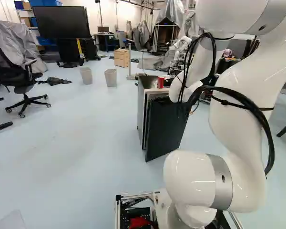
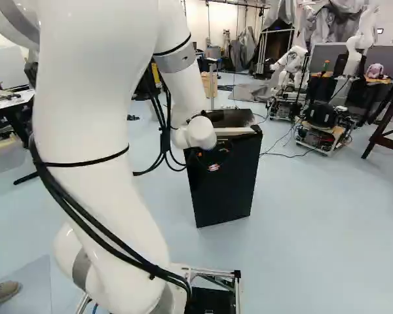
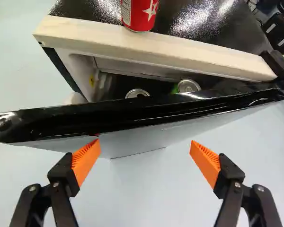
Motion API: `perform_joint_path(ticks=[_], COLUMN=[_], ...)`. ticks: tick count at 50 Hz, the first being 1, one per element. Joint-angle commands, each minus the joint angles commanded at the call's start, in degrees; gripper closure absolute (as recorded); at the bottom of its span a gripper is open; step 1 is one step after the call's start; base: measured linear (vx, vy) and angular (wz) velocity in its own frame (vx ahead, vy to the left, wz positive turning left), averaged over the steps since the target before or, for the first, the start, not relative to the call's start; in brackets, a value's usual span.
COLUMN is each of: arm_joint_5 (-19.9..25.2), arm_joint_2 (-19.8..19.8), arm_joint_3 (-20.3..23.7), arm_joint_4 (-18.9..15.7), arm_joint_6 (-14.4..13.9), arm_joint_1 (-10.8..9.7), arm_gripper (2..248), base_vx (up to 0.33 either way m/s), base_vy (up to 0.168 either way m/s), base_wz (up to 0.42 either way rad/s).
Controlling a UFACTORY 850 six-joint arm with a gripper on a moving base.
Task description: Grab a drink from the fridge
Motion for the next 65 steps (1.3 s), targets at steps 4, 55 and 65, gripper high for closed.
perform_joint_path(ticks=[4,55,65], arm_joint_5=[0.00,0.00,0.00], arm_joint_2=[-0.40,-6.19,-7.32], arm_joint_3=[-0.48,-7.65,-9.10], arm_joint_4=[0.00,0.00,0.00], arm_joint_6=[0.00,0.00,0.00], arm_joint_1=[0.10,1.47,1.72], arm_gripper=[3,3,3], base_vx=[0.000,0.000,0.000], base_vy=[0.000,0.000,0.000], base_wz=[0.000,0.000,0.000])
